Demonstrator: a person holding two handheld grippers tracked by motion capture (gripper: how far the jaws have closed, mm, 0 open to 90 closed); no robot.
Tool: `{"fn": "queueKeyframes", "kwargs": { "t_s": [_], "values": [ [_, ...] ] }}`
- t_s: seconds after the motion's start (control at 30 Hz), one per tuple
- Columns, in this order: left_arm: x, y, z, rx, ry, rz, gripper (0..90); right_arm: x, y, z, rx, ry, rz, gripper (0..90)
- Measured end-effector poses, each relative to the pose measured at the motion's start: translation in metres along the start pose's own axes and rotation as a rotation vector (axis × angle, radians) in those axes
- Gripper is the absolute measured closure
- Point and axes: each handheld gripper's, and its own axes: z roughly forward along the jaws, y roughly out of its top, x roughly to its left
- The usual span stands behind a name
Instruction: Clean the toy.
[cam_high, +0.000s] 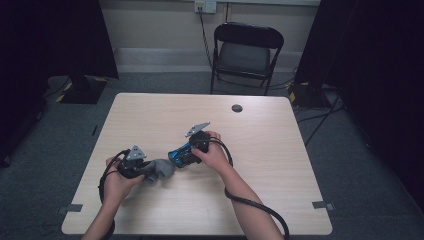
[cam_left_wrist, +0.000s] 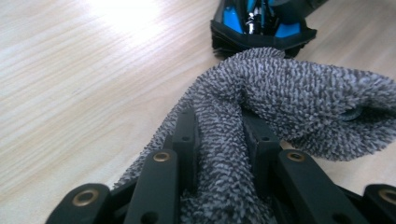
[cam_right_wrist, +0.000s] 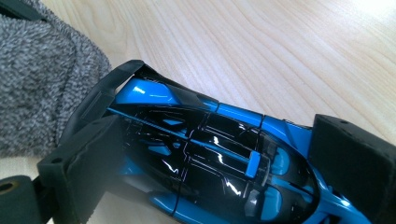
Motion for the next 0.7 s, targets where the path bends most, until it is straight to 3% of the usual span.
{"fn": "queueKeyframes", "kwargs": {
  "t_s": [0.37,0.7],
  "values": [
    [0.008,-0.002,0.0,-0.013,0.02,-0.025,70.3,0.0,0.001,0.0,0.006,-0.001,0.001,2.8],
    [0.015,-0.001,-0.002,-0.04,0.052,-0.082,70.1,0.0,0.001,0.0,0.008,0.0,-0.001,2.8]
  ]
}}
